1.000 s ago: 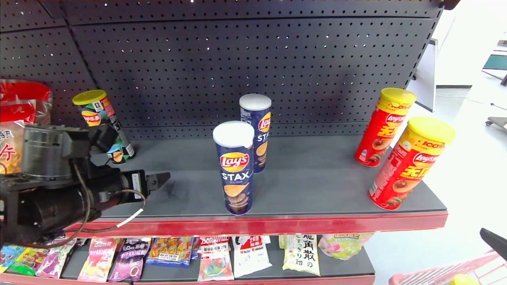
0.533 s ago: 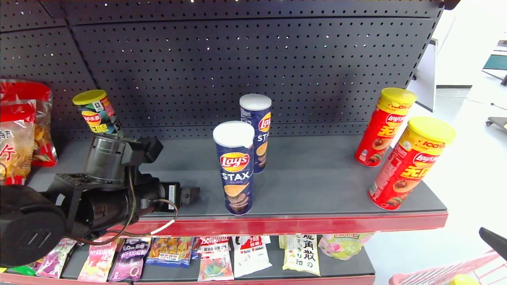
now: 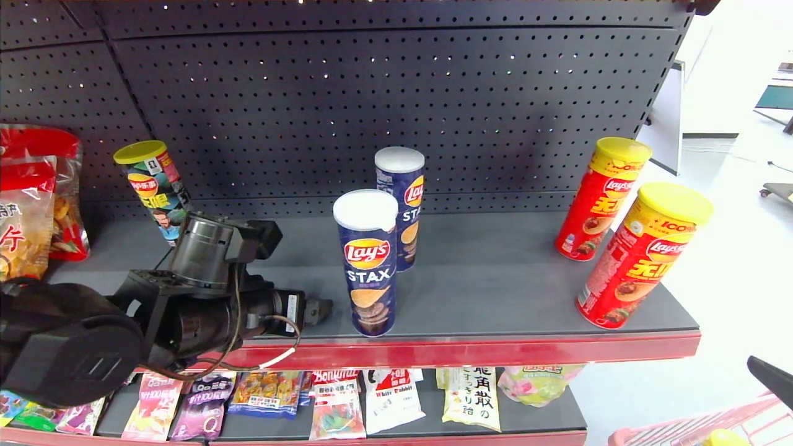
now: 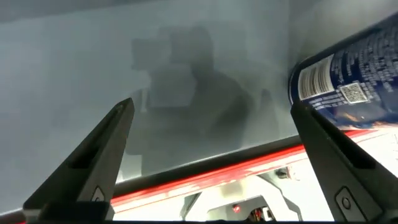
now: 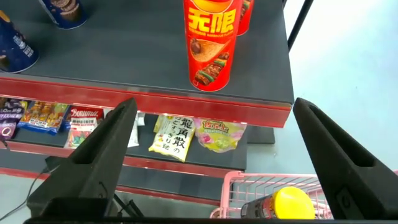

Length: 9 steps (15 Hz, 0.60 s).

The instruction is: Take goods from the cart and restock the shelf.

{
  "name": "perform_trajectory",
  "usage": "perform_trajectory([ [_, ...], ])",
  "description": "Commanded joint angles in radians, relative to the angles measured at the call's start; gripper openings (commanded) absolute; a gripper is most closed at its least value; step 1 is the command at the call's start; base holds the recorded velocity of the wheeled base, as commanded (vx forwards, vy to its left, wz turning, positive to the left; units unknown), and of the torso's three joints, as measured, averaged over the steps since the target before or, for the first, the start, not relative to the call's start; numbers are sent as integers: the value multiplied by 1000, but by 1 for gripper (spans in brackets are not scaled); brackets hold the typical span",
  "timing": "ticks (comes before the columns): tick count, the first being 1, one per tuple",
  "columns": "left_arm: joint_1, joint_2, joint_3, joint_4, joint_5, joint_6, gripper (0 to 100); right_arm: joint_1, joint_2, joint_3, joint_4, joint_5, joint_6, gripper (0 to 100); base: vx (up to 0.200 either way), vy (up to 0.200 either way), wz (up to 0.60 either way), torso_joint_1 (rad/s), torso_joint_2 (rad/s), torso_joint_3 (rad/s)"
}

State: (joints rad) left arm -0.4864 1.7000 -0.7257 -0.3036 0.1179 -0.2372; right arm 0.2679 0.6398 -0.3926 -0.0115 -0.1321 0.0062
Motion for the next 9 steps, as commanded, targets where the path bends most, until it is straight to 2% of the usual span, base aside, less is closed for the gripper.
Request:
perform_trajectory([
  [1, -4, 26, -14, 0, 0, -1, 100, 1, 4, 0, -1, 0, 0, 100, 0, 0, 0, 0, 0, 0],
  [8, -4, 86, -80, 3, 0, 1, 100, 1, 4, 0, -1, 0, 8, 100, 0, 0, 0, 0, 0, 0],
  [9, -6, 86, -89, 26, 0, 1, 100, 1, 4, 0, -1, 0, 8, 100, 0, 0, 0, 0, 0, 0],
])
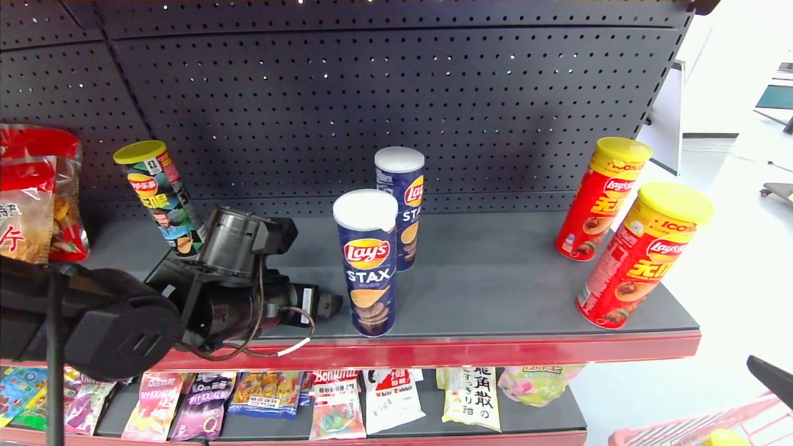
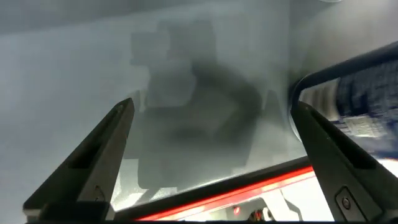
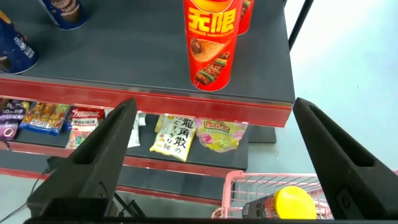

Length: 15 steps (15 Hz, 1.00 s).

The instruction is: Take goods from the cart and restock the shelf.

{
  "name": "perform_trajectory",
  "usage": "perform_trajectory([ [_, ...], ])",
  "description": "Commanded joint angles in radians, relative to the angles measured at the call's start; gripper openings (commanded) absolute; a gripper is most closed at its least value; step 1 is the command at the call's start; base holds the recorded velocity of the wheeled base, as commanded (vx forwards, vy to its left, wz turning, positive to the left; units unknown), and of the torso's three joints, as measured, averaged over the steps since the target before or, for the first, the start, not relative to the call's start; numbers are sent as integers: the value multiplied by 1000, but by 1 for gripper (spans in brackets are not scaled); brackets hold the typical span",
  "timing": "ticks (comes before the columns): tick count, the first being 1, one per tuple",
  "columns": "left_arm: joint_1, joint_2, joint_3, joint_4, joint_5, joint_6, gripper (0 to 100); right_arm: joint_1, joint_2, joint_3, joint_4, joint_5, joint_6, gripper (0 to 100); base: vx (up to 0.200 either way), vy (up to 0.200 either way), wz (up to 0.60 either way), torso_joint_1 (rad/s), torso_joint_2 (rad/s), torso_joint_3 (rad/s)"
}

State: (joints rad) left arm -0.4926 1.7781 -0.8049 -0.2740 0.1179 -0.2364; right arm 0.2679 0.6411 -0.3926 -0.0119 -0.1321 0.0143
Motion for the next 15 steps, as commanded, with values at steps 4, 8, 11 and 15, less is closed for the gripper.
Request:
perform_trajectory([
  [4, -12, 17, -57, 35, 0, -1, 100, 1, 3, 3, 0, 2, 4, 100, 0, 0, 0, 0, 0, 0],
  [8, -14, 34, -76, 36, 0, -1, 100, 1, 3, 3, 0, 2, 6, 100, 0, 0, 0, 0, 0, 0],
  [11, -15, 40, -77, 35, 0, -1, 100, 1, 2, 3, 0, 2, 6, 100, 0, 0, 0, 0, 0, 0],
  [15, -15, 49, -82, 35, 0, -1, 100, 1, 2, 8, 1, 2, 7, 100, 0, 0, 0, 0, 0, 0],
])
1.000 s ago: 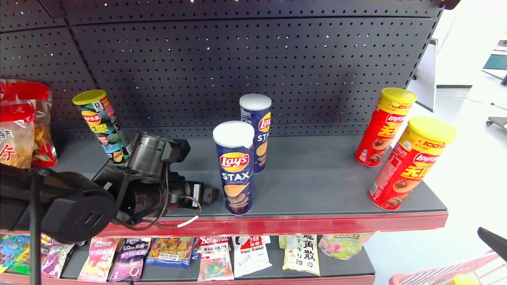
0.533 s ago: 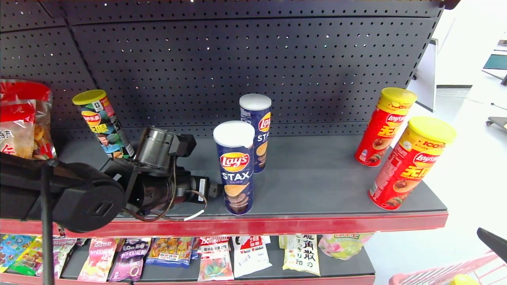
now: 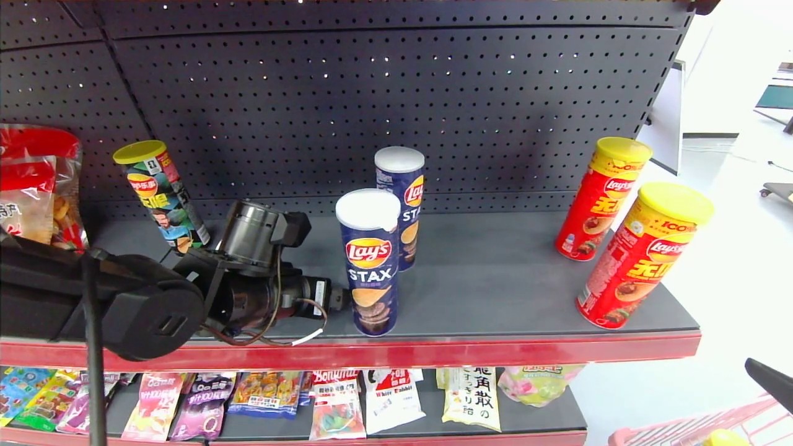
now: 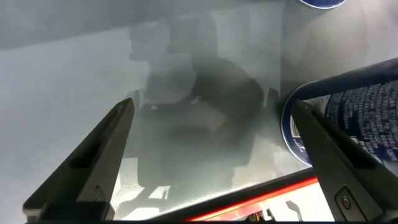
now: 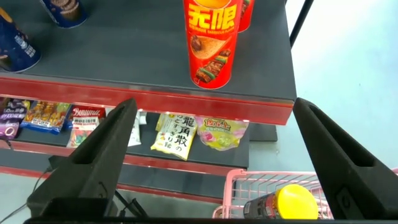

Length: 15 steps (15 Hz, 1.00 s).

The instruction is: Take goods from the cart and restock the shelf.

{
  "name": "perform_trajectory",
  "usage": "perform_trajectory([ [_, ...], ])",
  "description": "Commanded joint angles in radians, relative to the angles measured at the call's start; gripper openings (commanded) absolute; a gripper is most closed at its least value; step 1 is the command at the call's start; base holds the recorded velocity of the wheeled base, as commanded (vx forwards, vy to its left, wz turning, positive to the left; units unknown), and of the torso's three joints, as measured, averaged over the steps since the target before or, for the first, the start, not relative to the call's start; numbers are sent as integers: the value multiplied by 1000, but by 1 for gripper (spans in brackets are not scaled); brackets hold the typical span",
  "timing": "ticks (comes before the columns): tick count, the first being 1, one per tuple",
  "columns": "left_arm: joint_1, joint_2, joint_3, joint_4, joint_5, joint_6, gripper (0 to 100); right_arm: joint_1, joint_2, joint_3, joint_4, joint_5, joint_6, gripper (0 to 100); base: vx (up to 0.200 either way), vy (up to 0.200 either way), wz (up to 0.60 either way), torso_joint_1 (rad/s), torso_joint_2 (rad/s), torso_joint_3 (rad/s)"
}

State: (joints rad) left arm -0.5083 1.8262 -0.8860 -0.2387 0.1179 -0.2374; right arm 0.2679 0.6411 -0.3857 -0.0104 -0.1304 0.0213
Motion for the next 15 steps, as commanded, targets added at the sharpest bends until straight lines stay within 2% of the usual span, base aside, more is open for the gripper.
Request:
perform_trajectory([
  [1, -3, 7, -7, -1, 0, 0, 100, 1, 2, 4, 0, 0, -1, 100, 0, 0, 0, 0, 0, 0],
  [7, -18, 38, -51, 1, 0, 0, 100, 1, -1, 4, 0, 0, 0, 100, 0, 0, 0, 0, 0, 0],
  [15, -29, 42, -56, 4, 0, 0, 100, 1, -1, 4, 0, 0, 2, 100, 0, 0, 0, 0, 0, 0],
])
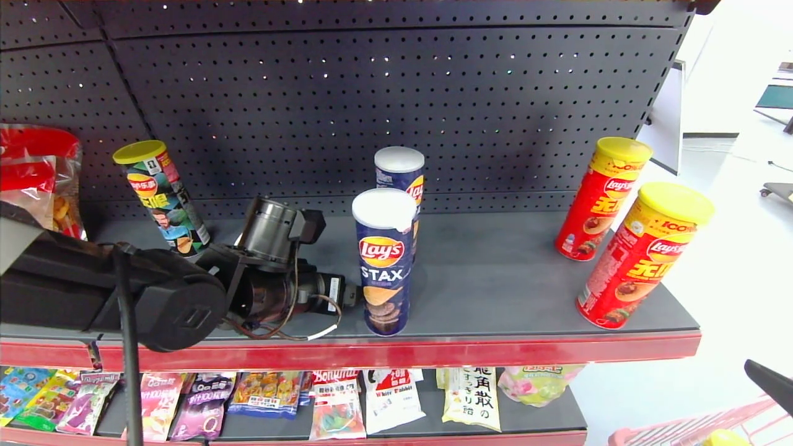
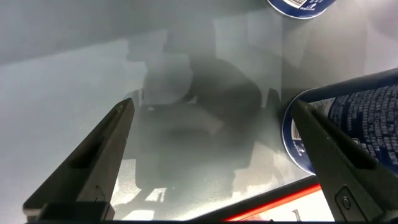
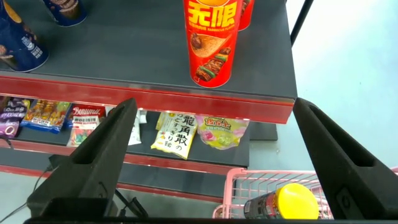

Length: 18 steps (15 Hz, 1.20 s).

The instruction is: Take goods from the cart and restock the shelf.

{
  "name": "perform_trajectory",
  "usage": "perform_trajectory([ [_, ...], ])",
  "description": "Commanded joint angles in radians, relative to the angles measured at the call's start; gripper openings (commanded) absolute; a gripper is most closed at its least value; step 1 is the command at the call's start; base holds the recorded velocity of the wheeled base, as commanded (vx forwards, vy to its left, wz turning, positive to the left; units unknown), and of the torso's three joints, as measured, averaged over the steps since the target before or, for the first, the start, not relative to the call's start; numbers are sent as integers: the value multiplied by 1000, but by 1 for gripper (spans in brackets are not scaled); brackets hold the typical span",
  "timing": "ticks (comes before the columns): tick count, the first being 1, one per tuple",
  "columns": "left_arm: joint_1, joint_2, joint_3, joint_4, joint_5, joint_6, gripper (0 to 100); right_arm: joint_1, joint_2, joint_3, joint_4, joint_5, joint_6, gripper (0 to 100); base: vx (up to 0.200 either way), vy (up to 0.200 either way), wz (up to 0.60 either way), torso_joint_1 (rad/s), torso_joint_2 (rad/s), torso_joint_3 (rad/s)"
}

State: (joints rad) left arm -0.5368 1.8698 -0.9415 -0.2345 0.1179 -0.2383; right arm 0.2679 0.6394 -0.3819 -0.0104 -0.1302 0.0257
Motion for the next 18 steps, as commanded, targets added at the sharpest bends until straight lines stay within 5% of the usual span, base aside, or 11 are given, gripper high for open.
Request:
perform_trajectory([
  [1, 0, -1, 1, 0, 0, -1, 100, 1, 0, 0, 0, 0, 5, 100, 0, 0, 0, 0, 0, 0],
  [18, -9, 8, -7, 24, -1, -3, 100, 1, 5, 1, 0, 0, 6, 100, 0, 0, 0, 0, 0, 0],
])
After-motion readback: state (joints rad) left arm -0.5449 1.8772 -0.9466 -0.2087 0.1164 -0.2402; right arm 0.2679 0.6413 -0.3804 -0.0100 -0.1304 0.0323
